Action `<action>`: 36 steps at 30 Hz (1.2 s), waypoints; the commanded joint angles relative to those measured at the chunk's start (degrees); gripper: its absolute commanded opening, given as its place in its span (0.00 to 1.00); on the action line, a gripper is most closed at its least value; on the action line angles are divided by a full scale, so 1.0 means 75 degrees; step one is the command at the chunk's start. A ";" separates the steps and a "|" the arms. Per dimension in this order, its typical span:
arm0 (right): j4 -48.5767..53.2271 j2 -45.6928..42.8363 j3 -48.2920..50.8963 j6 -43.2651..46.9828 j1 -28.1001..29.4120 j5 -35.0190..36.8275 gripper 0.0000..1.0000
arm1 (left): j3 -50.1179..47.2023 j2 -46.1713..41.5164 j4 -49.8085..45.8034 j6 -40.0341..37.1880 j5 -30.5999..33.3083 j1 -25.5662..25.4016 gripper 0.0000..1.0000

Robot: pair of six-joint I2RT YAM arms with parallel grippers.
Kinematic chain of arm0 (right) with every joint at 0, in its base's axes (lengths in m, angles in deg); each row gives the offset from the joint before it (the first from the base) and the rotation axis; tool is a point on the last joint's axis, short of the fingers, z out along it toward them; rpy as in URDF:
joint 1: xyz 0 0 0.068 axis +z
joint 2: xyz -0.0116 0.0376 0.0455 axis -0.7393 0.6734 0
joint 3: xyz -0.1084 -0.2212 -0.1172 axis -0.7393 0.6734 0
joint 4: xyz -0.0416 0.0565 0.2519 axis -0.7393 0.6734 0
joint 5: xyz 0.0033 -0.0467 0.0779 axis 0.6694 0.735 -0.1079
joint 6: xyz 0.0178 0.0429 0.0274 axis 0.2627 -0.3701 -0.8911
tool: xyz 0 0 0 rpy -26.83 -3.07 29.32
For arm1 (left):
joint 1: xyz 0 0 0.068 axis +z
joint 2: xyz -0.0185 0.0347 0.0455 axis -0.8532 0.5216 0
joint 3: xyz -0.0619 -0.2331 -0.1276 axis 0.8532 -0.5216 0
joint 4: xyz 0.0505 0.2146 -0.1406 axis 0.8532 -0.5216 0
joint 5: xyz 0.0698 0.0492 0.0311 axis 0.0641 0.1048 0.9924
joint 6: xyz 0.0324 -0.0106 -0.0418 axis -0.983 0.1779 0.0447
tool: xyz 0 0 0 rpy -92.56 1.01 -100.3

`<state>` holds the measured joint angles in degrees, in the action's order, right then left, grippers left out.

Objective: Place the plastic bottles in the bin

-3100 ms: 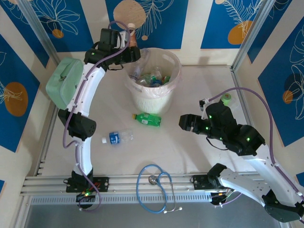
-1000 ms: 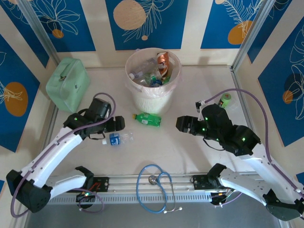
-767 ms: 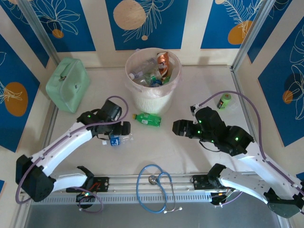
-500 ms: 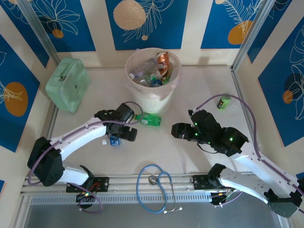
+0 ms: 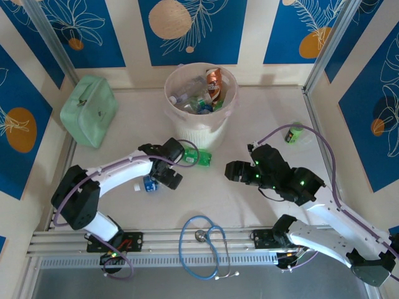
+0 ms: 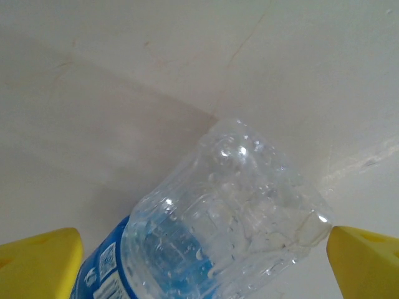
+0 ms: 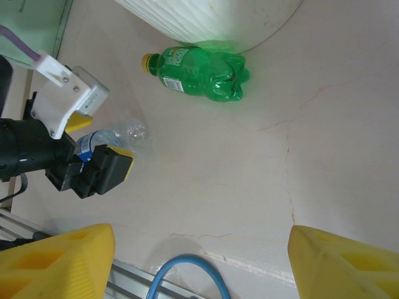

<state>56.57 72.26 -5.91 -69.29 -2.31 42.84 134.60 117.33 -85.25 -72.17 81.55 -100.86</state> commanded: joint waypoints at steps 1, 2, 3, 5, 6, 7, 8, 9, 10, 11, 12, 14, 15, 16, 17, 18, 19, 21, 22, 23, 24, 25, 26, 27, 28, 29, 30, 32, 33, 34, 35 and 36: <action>0.0151 -0.0192 -0.0015 -0.0113 -0.0070 0.0010 0.74 | 0.0008 0.0183 -0.0001 -0.0100 -0.0377 -0.0048 1.00; 0.0163 -0.0192 -0.0038 -0.0100 -0.0083 0.0008 0.74 | -0.0018 0.0267 0.0002 -0.0041 -0.0474 -0.0048 1.00; 0.0188 -0.0192 -0.0070 -0.0076 -0.0106 0.0005 0.74 | -0.0031 0.0355 -0.0014 0.0048 -0.0560 -0.0040 1.00; 0.0209 -0.0194 -0.0120 -0.0042 -0.0159 -0.0012 0.74 | -0.0031 0.0499 -0.0021 0.0264 -0.0641 -0.0043 1.00; 0.0233 -0.0187 -0.0161 -0.0020 -0.0185 -0.0032 0.74 | -0.0051 0.0549 -0.0006 0.0374 -0.0753 -0.0051 0.99; 0.0268 -0.0189 -0.0190 -0.0011 -0.0211 -0.0048 0.74 | -0.0093 0.0559 0.0028 0.0471 -0.0822 -0.0046 0.99; 0.0288 -0.0194 -0.0211 0.0005 -0.0234 -0.0066 0.74 | -0.0139 0.0553 0.0046 0.0575 -0.0817 -0.0035 0.99; 0.0320 -0.0194 -0.0241 0.0011 -0.0247 -0.0063 0.74 | -0.0191 0.0568 0.0071 0.0695 -0.0773 -0.0041 0.98; 0.0349 -0.0192 -0.0266 0.0022 -0.0259 -0.0073 0.74 | -0.0234 0.0605 0.0070 0.0811 -0.0752 -0.0043 0.97; 0.0367 -0.0200 -0.0276 0.0030 -0.0270 -0.0070 0.74 | -0.0273 0.0666 0.0065 0.0897 -0.0737 -0.0032 0.95; 0.0363 -0.0198 -0.0296 0.0041 -0.0282 -0.0089 0.74 | -0.0268 0.0741 0.0017 0.1001 -0.0712 -0.0028 0.91; 0.0359 -0.0187 -0.0299 0.0043 -0.0305 -0.0105 0.74 | -0.0293 0.0824 -0.0028 0.1124 -0.0756 -0.0031 0.85; 0.0352 -0.0169 -0.0300 0.0051 -0.0317 -0.0115 0.74 | -0.0339 0.0803 -0.0010 0.1162 -0.0766 -0.0029 0.83; 0.0350 -0.0151 -0.0319 0.0046 -0.0318 -0.0137 0.74 | -0.0369 0.0750 -0.0015 0.1196 -0.0715 -0.0025 0.82; 0.0350 -0.0132 -0.0328 0.0047 -0.0330 -0.0151 0.74 | -0.0380 0.0690 -0.0051 0.1221 -0.0649 -0.0029 0.82; 0.0351 -0.0103 -0.0340 0.0063 -0.0331 -0.0162 0.74 | -0.0365 0.0595 -0.0107 0.1245 -0.0559 -0.0023 0.83; 0.0342 -0.0081 -0.0357 0.0058 -0.0337 -0.0169 0.74 | -0.0339 0.0494 -0.0173 0.1248 -0.0490 -0.0025 0.86; 0.0318 -0.0040 -0.0378 0.0079 -0.0342 -0.0197 0.74 | -0.0250 0.0248 -0.0303 0.1248 -0.0364 -0.0028 0.91; 0.0295 -0.0005 -0.0394 0.0079 -0.0343 -0.0207 0.74 | -0.0182 0.0125 -0.0372 0.1257 -0.0300 -0.0031 0.93; 0.0286 0.0035 -0.0405 0.0080 -0.0342 -0.0221 0.74 | -0.0124 0.0025 -0.0450 0.1270 -0.0257 -0.0025 0.95; 0.0273 0.0065 -0.0424 0.0078 -0.0332 -0.0227 0.75 | -0.0070 -0.0091 -0.0543 0.1293 -0.0262 -0.0031 0.95; 0.0260 0.0085 -0.0439 0.0070 -0.0330 -0.0234 0.74 | -0.0026 -0.0222 -0.0649 0.1315 -0.0285 -0.0039 0.96; 0.0261 0.0092 -0.0457 0.0072 -0.0318 -0.0236 0.74 | -0.0002 -0.0346 -0.0753 0.1318 -0.0319 -0.0049 0.98; 0.0257 0.0088 -0.0463 0.0068 -0.0302 -0.0222 0.75 | -0.0007 -0.0516 -0.0849 0.1313 -0.0392 -0.0055 1.00; 0.0271 0.0077 -0.0475 0.0078 -0.0295 -0.0210 0.75 | -0.0022 -0.0686 -0.0932 0.1307 -0.0450 -0.0058 1.00; 0.0269 0.0075 -0.0475 0.0073 -0.0287 -0.0200 0.76 | -0.0041 -0.0822 -0.1011 0.1304 -0.0485 -0.0077 1.00; 0.0270 0.0076 -0.0464 0.0067 -0.0276 -0.0200 0.77 | -0.0085 -0.0975 -0.1071 0.1307 -0.0536 -0.0072 1.00; 0.0243 0.0067 -0.0441 0.0055 -0.0260 -0.0199 0.80 | -0.0179 -0.1139 -0.1151 0.1315 -0.0570 -0.0082 1.00; 0.0213 0.0072 -0.0433 0.0056 -0.0254 -0.0198 0.81 | -0.0206 -0.1158 -0.1234 0.1330 -0.0587 -0.0099 1.00; 0.0202 0.0085 -0.0429 0.0055 -0.0243 -0.0198 0.81 | -0.0246 -0.1161 -0.1297 0.1362 -0.0587 -0.0123 1.00; 0.0204 0.0089 -0.0428 0.0051 -0.0236 -0.0198 0.81 | -0.0284 -0.1168 -0.1336 0.1417 -0.0544 -0.0156 1.00; 0.0210 0.0088 -0.0440 0.0054 -0.0222 -0.0198 0.82 | -0.0348 -0.1155 -0.1367 0.1467 -0.0476 -0.0177 1.00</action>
<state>58.23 73.09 -7.68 -69.00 -4.49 42.34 133.14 108.87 -92.09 -62.71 78.05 -101.30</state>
